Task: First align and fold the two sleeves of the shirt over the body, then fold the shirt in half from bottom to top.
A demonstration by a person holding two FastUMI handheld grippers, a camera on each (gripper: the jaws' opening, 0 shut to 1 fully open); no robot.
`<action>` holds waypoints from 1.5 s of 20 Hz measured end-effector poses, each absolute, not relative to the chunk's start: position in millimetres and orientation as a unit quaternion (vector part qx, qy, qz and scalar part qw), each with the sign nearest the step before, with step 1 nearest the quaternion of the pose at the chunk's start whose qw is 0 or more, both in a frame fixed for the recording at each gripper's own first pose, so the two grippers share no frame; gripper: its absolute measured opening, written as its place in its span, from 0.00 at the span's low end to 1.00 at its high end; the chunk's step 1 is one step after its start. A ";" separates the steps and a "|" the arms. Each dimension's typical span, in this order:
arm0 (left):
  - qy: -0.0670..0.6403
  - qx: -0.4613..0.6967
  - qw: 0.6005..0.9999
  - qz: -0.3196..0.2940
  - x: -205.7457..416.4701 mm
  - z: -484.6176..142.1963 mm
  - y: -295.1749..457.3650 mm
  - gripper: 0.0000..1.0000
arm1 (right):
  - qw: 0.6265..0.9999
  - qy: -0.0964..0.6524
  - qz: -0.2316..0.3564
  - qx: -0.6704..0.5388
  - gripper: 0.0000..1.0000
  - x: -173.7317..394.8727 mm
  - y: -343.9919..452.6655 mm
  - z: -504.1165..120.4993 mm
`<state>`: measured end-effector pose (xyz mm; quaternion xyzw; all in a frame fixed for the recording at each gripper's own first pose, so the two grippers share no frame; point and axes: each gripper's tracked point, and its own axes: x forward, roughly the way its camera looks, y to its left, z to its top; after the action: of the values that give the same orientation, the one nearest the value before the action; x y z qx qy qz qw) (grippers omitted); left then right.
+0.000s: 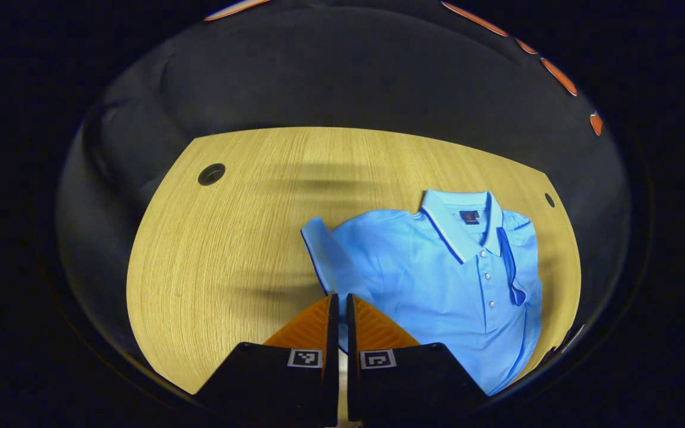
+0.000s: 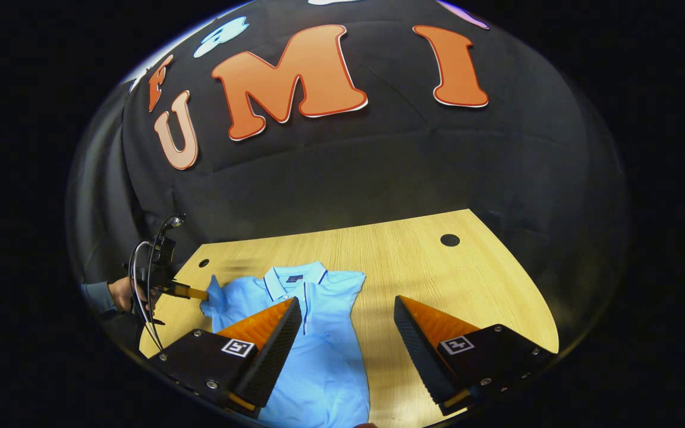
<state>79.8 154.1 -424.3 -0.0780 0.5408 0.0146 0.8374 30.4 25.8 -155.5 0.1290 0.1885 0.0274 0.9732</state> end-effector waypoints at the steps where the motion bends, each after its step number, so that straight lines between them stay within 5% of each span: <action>1: 0.536 -0.075 0.841 0.008 83.5 -419.9 147.5 0.10 | 0.973 0.189 0.027 0.127 0.98 28.6 25.7 -156.1; 14: 0.526 -0.071 0.842 -0.097 107.2 -414.8 59.6 0.13 | 0.967 0.209 -0.008 0.143 0.98 -15.7 30.4 -176.3; 17: 0.510 -0.061 0.852 -0.102 104.0 -402.0 54.4 0.31 | 0.967 0.206 -0.005 0.151 0.97 -24.8 31.0 -177.4; 20: 0.495 -0.076 0.858 -0.116 89.5 -381.7 45.6 0.67 | 0.969 0.201 0.000 0.146 0.98 -35.6 28.6 -179.5; 22: 0.489 -0.073 0.862 -0.111 75.4 -371.0 46.9 0.79 | 0.970 0.198 0.004 0.143 0.97 -43.4 28.7 -180.5; 25: 0.483 -0.069 0.866 -0.105 43.6 -360.3 45.6 0.90 | 0.970 0.202 0.015 0.136 0.97 -61.6 27.3 -186.4; 30: 0.484 -0.074 0.867 -0.090 -16.4 -354.2 42.2 0.90 | 0.965 0.227 0.032 0.125 0.98 -97.4 28.0 -207.8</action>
<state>-16.4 42.2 -354.2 -0.0743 0.4843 -0.0901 0.8670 -97.4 28.0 -207.8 0.1247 0.2266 0.0322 0.9654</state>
